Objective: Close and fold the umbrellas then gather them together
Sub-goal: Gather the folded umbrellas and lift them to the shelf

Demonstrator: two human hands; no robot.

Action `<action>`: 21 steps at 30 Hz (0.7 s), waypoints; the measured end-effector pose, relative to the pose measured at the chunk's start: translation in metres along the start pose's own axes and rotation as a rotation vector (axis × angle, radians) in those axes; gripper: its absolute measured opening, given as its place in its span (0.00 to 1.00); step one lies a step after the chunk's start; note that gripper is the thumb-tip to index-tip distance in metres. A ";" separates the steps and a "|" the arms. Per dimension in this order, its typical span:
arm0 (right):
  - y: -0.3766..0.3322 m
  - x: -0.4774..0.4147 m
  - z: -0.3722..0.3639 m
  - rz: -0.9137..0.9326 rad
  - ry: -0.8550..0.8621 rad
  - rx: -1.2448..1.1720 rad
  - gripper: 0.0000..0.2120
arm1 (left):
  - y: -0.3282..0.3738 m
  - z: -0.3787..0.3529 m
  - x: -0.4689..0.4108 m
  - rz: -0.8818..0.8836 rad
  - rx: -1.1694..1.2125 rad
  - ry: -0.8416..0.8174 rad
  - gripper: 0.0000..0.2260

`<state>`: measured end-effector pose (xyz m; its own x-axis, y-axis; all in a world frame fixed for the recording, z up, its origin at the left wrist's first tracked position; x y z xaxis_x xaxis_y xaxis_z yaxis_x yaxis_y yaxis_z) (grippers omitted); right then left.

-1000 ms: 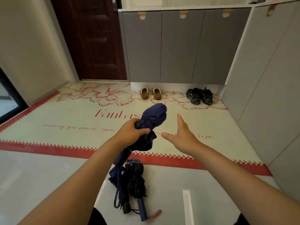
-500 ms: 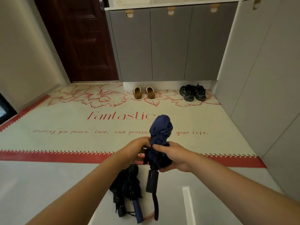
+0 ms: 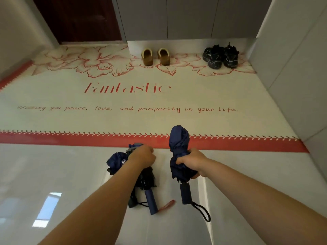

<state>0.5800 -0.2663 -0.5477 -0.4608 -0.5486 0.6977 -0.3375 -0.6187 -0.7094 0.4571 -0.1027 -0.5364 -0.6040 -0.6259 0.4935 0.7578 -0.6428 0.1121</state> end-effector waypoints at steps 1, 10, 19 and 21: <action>0.006 -0.013 -0.002 -0.011 0.010 0.002 0.15 | -0.013 -0.007 -0.009 0.053 -0.012 0.018 0.14; 0.052 -0.099 -0.040 -0.011 0.021 0.154 0.27 | -0.107 -0.087 -0.033 0.495 0.248 0.003 0.52; 0.078 -0.126 -0.072 -0.065 -0.081 -0.173 0.23 | -0.109 -0.106 -0.044 0.521 0.341 0.157 0.41; 0.079 -0.122 -0.075 -0.122 -0.168 -0.262 0.23 | -0.104 -0.102 -0.043 0.441 0.288 0.186 0.36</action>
<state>0.5480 -0.2060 -0.6959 -0.2697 -0.5780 0.7701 -0.5917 -0.5315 -0.6061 0.3797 -0.0539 -0.6574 -0.2276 -0.8925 0.3895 0.9698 -0.1717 0.1733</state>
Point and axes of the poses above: each hand's wrist, its own x-axis away from the middle knuckle, its own z-axis out of the back of the hand, y = z × x, the point moved 8 cm from there along -x, towards the middle knuckle, and after that the axes turned 15 degrees about -x, right-handed, at the moved point
